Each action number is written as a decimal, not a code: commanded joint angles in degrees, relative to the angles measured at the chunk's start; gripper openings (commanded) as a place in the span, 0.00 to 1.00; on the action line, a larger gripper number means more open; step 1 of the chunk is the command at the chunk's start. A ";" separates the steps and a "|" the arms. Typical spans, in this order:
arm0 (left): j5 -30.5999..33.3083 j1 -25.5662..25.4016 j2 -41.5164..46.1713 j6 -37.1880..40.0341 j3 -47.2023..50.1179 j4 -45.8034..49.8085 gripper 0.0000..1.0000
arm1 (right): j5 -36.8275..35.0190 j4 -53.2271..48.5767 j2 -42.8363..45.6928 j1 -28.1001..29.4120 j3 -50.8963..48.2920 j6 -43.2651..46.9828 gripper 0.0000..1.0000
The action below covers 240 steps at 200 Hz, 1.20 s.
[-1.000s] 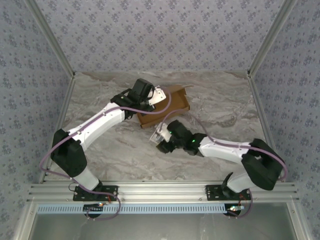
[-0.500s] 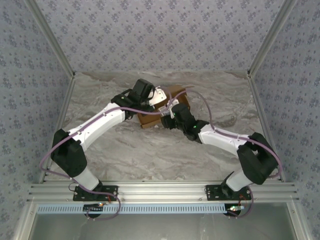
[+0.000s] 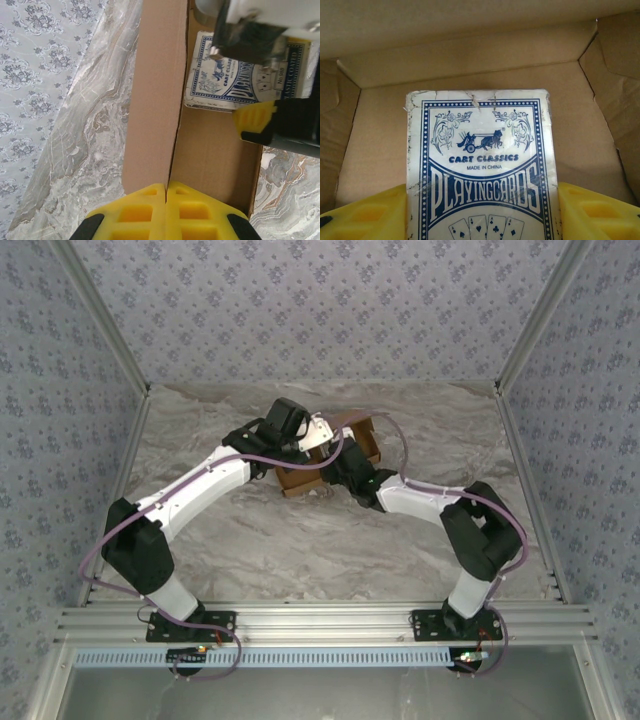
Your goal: Fold the paper box
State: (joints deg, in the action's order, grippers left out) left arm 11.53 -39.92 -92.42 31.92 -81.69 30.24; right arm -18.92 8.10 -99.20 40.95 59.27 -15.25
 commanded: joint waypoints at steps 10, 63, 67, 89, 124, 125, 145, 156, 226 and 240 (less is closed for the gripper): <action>-1.33 -0.46 0.75 -0.02 0.20 0.08 0.00 | -2.89 3.26 -2.89 0.09 4.10 -2.51 0.45; -1.42 -0.50 0.82 -0.12 0.30 -0.05 0.00 | -4.19 3.92 -6.40 0.14 6.50 -3.85 0.46; -1.40 -0.47 0.84 -0.03 0.23 -0.01 0.00 | -4.27 4.07 -6.56 0.14 6.53 -4.10 0.46; -1.57 -0.48 0.67 -0.11 0.23 0.00 0.00 | -3.68 4.76 -7.27 0.04 7.02 -6.27 0.47; -1.59 -0.57 0.57 -0.14 0.14 0.09 0.00 | -6.25 0.07 -7.85 0.54 11.09 -12.38 0.48; -1.59 -0.54 0.57 -0.17 0.13 0.09 0.00 | -6.37 -0.06 -7.85 0.62 11.16 -12.59 0.48; -1.53 -0.51 0.58 -0.19 0.14 0.06 0.00 | -8.71 -2.93 -8.11 1.30 12.65 -16.79 0.49; -1.55 -0.57 0.53 -0.19 0.21 0.08 0.00 | -9.90 -4.50 -8.42 1.49 13.57 -18.89 0.51; -1.51 -0.60 0.66 -0.20 0.38 0.03 0.00 | -7.58 -6.01 -9.02 1.02 14.75 -23.60 0.65; -1.51 -0.59 0.75 -0.24 0.47 0.03 0.00 | -6.68 -5.62 -8.84 0.97 14.58 -23.21 0.68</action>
State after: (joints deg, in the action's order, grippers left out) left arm 12.86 -39.11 -92.36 30.37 -81.69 27.22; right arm -25.96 0.97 -107.85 41.71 70.78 -36.73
